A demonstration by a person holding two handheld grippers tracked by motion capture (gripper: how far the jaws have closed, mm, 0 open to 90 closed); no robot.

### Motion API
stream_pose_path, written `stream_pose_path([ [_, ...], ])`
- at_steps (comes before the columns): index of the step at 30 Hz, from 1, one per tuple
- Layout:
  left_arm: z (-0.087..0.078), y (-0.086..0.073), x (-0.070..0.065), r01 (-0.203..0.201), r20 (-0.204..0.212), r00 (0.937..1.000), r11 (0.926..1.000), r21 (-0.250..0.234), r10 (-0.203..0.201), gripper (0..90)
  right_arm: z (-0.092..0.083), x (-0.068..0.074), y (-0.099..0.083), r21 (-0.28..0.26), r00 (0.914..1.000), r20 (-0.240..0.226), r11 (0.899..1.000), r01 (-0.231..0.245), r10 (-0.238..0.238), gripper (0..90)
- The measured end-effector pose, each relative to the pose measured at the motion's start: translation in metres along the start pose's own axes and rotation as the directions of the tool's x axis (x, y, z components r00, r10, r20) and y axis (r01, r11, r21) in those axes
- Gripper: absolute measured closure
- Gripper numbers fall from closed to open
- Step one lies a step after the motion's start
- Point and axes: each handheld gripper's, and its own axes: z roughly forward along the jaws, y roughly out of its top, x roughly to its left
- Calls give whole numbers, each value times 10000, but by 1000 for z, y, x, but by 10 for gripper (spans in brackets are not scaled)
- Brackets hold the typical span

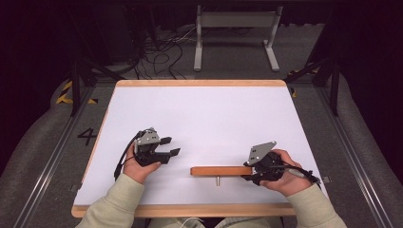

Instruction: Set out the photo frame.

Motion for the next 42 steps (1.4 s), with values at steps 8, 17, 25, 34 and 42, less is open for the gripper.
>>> stream_pose_path([
  [8, -1, 0, 1, 64, -12, 10000, 10000, -63, -64, 421, -1, -2, -8, -40, 9991, 13, 9991, -427, 427, 520],
  [17, -10, 0, 6, 69, -279, 9996, 9999, -74, -71, 422, -3, -3, -21, 152, 9967, -310, 9971, -746, 751, 783],
  [25, -13, -3, 12, 262, -430, 9987, 9996, -89, -265, 421, 7, -5, -27, -156, 9946, -674, 9967, -795, 783, 900],
  [34, -12, -4, 12, 253, -438, 9987, 9997, -54, -255, 417, 19, -11, -34, -465, 9857, -1306, 9925, -1132, 1063, 900],
  [42, -11, -4, 12, 291, -450, 9986, 9996, -35, -292, 415, 25, -12, -38, -734, 9757, -1639, 9846, -1588, 1451, 900],
])
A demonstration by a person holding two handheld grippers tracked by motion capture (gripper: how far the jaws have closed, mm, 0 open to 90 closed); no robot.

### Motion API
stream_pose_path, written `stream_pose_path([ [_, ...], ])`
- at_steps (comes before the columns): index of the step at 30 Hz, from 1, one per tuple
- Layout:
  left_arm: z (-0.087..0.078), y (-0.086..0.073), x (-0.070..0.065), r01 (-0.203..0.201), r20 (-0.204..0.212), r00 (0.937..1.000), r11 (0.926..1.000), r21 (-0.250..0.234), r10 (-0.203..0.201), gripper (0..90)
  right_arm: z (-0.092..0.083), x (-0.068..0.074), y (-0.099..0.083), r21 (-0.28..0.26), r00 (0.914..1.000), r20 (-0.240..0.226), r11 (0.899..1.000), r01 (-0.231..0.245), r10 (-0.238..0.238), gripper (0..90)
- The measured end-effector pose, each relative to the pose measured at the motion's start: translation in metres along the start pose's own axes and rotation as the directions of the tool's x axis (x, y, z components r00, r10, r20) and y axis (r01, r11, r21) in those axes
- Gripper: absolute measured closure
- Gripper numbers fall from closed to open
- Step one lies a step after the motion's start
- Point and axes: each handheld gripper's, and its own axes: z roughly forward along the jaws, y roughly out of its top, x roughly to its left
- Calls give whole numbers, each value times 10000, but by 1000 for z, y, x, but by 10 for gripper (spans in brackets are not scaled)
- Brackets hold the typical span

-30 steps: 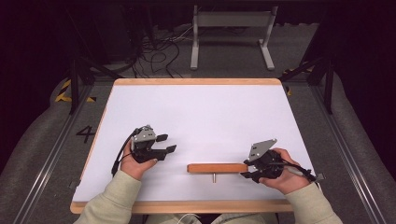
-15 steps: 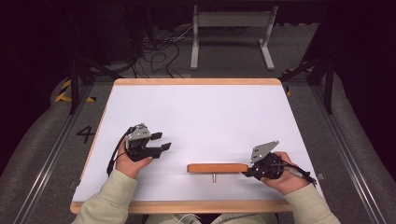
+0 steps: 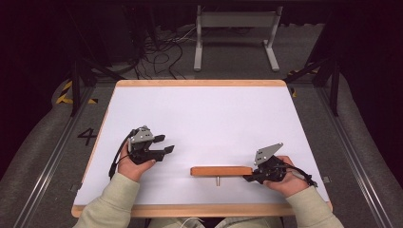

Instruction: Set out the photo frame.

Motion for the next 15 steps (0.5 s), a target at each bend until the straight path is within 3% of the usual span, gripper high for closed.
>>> stream_pose_path([
  [9, 0, 0, 0, -11, 0, 10000, 10000, -9, 11, 415, 2, -4, -2, -167, 9999, -17, 9997, -169, 169, 900],
  [15, 0, -1, 0, -45, -30, 10000, 10000, 26, 45, 415, 5, -10, -1, -551, 9973, 225, 9961, -683, 696, 900],
])
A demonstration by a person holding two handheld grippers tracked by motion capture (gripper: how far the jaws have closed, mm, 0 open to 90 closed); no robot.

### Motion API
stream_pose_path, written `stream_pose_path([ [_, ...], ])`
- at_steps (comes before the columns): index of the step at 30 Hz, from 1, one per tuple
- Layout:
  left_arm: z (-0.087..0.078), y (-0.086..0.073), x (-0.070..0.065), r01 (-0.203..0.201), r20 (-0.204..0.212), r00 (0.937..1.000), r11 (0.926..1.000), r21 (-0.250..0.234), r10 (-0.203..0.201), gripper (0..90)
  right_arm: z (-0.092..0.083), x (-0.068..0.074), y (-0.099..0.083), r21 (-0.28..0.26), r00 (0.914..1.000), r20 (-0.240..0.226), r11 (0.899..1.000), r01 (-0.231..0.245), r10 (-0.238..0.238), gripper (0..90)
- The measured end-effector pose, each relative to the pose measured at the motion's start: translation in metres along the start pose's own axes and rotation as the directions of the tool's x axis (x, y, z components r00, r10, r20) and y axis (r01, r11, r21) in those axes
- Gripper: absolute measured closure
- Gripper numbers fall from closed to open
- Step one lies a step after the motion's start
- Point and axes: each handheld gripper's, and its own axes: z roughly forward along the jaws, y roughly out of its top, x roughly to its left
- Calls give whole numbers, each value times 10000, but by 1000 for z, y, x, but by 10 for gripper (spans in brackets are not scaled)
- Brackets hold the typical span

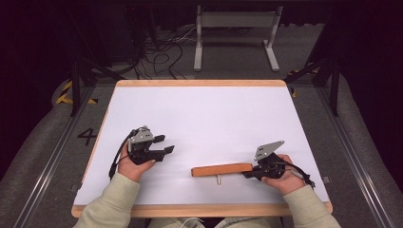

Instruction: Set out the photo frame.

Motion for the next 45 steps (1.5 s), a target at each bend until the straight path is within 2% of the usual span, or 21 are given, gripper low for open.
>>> stream_pose_path([
  [9, -5, -5, 0, 114, -217, 9997, 9999, 60, -113, 416, 5, -12, 9, -519, 9961, 525, 9963, -681, 709, 900],
  [13, -10, -9, 1, 128, -384, 9992, 9999, 92, -124, 416, 8, -19, 14, -721, 9938, 605, 9934, -891, 935, 900],
  [28, -27, -24, 2, 519, -846, 9951, 9986, 91, -509, 413, 25, -39, 37, -963, 9922, 694, 9906, -967, 1036, 900],
  [32, -31, -26, 2, 507, -933, 9944, 9987, 87, -497, 413, 29, -42, 45, -1099, 9925, 724, 9899, -900, 982, 900],
  [45, -29, -26, 2, 485, -909, 9947, 9987, 129, -472, 413, 42, -45, 57, -1721, 9948, 539, 9821, -762, 866, 900],
])
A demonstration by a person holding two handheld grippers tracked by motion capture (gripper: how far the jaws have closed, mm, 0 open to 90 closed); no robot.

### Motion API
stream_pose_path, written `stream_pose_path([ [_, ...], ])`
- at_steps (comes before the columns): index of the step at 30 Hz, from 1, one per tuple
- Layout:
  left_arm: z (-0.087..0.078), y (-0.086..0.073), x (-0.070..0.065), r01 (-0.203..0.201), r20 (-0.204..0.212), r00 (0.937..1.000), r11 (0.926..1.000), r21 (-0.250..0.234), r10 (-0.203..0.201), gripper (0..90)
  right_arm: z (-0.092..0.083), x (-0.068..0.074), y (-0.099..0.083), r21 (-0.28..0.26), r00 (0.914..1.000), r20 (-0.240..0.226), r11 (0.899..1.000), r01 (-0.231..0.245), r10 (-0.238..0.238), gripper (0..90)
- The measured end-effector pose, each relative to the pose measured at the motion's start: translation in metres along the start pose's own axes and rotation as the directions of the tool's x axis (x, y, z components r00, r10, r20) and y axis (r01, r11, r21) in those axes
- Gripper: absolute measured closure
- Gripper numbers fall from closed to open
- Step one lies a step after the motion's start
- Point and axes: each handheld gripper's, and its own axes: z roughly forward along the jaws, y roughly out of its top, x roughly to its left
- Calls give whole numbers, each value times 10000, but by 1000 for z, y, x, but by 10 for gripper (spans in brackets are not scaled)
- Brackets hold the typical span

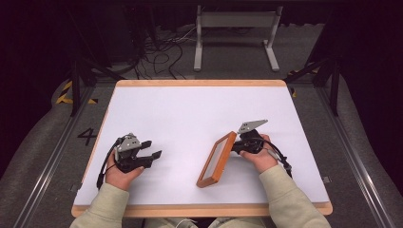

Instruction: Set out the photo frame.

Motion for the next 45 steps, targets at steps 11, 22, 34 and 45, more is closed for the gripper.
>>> stream_pose_path([
  [11, 1, 1, 0, -28, 27, 10000, 10000, -2, 28, 412, 15, 8, 18, -69, 9988, -228, 9991, 423, -425, 900],
  [22, 2, 1, 1, 22, 43, 10000, 10000, -41, -21, 412, 18, 12, 28, -20, 9963, -212, 9965, 831, -831, 900],
  [34, 3, 2, 1, 8, 53, 10000, 10000, -5, -8, 412, -16, 23, 38, 1139, 9806, 1450, 9867, 1157, -1317, 668],
  [45, 4, 2, 1, 52, 79, 10000, 10000, 4, -52, 411, -47, 35, 52, 1128, 9827, 1670, 9917, 611, -796, 425],
])
